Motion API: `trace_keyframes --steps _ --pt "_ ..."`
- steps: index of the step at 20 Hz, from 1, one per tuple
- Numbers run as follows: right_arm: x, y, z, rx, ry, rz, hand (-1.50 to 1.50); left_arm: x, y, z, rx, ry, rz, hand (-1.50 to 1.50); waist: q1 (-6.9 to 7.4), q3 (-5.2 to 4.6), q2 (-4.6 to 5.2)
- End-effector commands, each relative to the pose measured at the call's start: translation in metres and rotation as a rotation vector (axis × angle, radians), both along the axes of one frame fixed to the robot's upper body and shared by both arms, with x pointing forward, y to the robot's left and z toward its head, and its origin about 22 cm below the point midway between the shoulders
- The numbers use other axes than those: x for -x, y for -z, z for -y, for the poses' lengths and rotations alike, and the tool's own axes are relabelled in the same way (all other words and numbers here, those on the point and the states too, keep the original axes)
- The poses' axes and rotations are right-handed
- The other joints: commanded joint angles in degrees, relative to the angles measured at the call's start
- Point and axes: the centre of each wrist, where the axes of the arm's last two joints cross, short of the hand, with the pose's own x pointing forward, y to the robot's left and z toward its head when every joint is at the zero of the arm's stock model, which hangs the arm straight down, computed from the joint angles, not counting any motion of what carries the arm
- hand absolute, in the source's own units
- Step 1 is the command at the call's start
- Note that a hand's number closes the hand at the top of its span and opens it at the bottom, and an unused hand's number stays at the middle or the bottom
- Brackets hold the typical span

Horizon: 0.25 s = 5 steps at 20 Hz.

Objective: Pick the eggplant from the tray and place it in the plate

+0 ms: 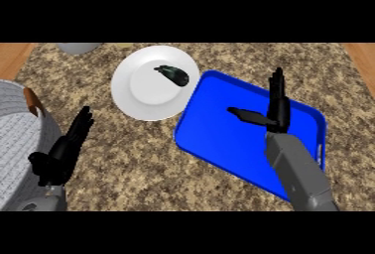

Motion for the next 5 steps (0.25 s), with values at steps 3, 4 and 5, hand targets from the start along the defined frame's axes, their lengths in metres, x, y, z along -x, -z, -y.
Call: trace_keyframes --steps 3,4,5 --pt "0.016 0.036 0.019 0.019 -0.008 -0.008 -1.5 -0.009 0.001 -0.008 0.003 0.015 0.011 0.0 0.26 0.01 0.21" --pt "0.008 0.029 0.018 0.03 0.002 -0.006 -1.5 0.003 0.002 0.011 0.008 0.007 0.017 0.0 0.63 0.03 0.21" --pt "0.012 0.029 0.022 0.026 0.02 0.022 -1.5 -0.009 -0.002 0.001 0.018 -0.016 0.0 0.0 -0.2 -0.01 -0.06"
